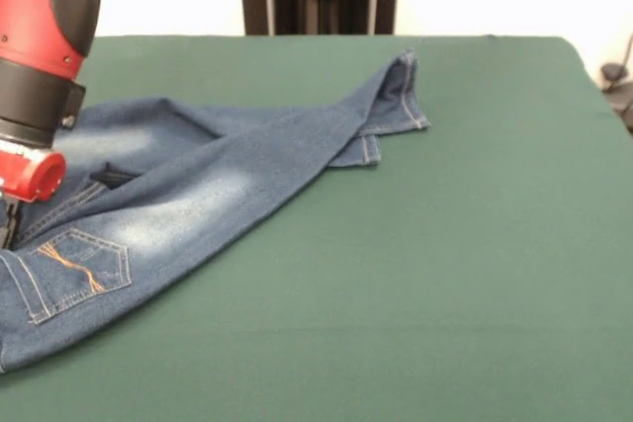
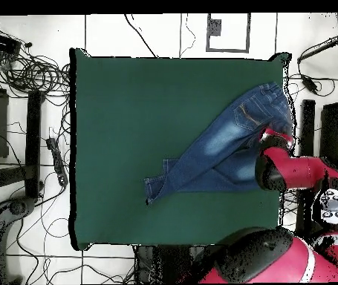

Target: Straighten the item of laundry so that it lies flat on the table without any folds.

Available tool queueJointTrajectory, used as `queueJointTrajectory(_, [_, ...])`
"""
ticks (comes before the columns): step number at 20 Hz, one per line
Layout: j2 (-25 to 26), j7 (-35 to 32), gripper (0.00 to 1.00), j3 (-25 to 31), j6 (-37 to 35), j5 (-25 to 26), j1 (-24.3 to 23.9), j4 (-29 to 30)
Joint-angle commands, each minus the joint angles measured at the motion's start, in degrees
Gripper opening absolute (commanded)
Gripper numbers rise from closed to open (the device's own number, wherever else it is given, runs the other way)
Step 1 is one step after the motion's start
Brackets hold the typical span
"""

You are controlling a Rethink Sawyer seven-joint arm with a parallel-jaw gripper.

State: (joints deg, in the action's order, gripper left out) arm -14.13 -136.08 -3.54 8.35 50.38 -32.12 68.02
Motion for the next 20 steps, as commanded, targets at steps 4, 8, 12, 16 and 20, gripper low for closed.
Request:
queueJointTrajectory(4, [0.7, 3.7, 1.00, -3.8, -15.6, -0.4, 4.3, -0.1])
queueJointTrajectory(8, [-4.3, 6.9, 1.00, -0.7, -17.8, -0.3, 2.6, 4.9])
queueJointTrajectory(12, [-7.6, 2.5, 1.00, -4.1, -14.1, 0.5, 5.2, 7.5])
queueJointTrajectory(16, [-11.7, -0.2, 1.00, -7.0, -12.8, 0.0, 8.0, 12.0])
queueJointTrajectory(20, [-17.5, 0.7, 1.00, -4.1, -14.0, -1.4, 7.4, 17.4])
